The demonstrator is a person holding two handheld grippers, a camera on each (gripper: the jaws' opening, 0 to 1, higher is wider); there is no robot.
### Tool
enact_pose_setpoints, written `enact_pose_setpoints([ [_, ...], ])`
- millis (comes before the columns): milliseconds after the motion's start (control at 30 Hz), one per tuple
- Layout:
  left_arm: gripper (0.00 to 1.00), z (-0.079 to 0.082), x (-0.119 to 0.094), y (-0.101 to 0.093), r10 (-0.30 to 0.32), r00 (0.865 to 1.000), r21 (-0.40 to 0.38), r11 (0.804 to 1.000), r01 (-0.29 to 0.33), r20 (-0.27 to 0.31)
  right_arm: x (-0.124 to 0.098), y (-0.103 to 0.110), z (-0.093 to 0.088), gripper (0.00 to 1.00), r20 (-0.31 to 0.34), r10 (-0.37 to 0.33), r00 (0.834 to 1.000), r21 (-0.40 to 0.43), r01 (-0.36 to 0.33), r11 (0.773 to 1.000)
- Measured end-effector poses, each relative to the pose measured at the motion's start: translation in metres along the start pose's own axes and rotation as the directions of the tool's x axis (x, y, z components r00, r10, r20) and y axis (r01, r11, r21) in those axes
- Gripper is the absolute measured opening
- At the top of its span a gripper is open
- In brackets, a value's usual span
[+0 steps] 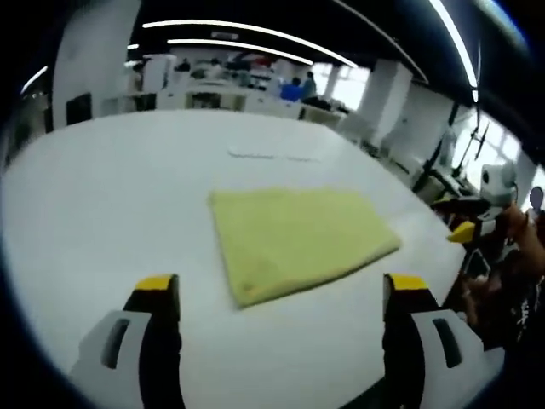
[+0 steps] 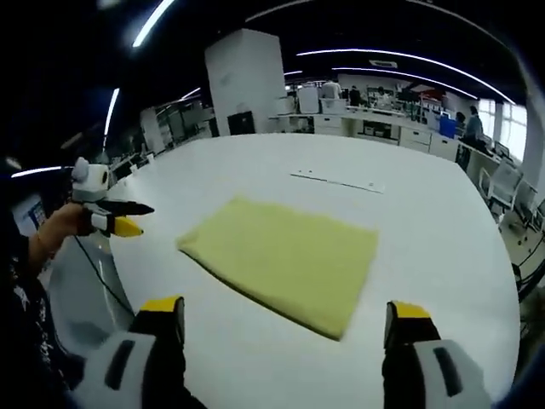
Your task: Fold the garment on the visible template until the final outline fits inside the template.
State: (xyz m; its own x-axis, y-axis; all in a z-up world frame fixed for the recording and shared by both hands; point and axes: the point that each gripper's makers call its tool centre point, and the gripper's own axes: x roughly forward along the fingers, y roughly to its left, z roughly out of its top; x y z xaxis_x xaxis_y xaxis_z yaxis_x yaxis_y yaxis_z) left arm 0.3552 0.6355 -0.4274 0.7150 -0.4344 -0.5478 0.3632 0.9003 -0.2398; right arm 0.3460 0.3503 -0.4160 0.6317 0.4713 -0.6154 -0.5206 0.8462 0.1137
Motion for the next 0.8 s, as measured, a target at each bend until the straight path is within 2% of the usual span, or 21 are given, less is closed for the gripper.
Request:
enact_pose_setpoints([
  [300,0.99,-0.007,-0.011,-0.005,0.003,1.000,-0.003,1.000,-0.003,0.004,-0.015,0.010,-0.001,0.99,0.052,0.000,0.999,0.015,0.000,1.000],
  [433,0.99,-0.003,-0.017,-0.004,0.022,0.999,0.006,1.000,-0.022,0.040,-0.021,0.010,-0.002,0.99,0.084,-0.016,0.996,0.019,0.015,1.000],
  [600,0.99,-0.006,-0.022,-0.003,0.039,0.997,0.006,0.999,-0.040,0.059,-0.026,0.011,-0.001,0.99,0.134,-0.029,0.991,0.044,0.023,0.999],
  [800,0.99,-0.014,-0.025,0.001,0.075,0.996,0.002,0.997,-0.075,0.047,-0.029,0.011,-0.008,0.99,0.138,-0.046,0.989,0.056,0.039,0.998],
])
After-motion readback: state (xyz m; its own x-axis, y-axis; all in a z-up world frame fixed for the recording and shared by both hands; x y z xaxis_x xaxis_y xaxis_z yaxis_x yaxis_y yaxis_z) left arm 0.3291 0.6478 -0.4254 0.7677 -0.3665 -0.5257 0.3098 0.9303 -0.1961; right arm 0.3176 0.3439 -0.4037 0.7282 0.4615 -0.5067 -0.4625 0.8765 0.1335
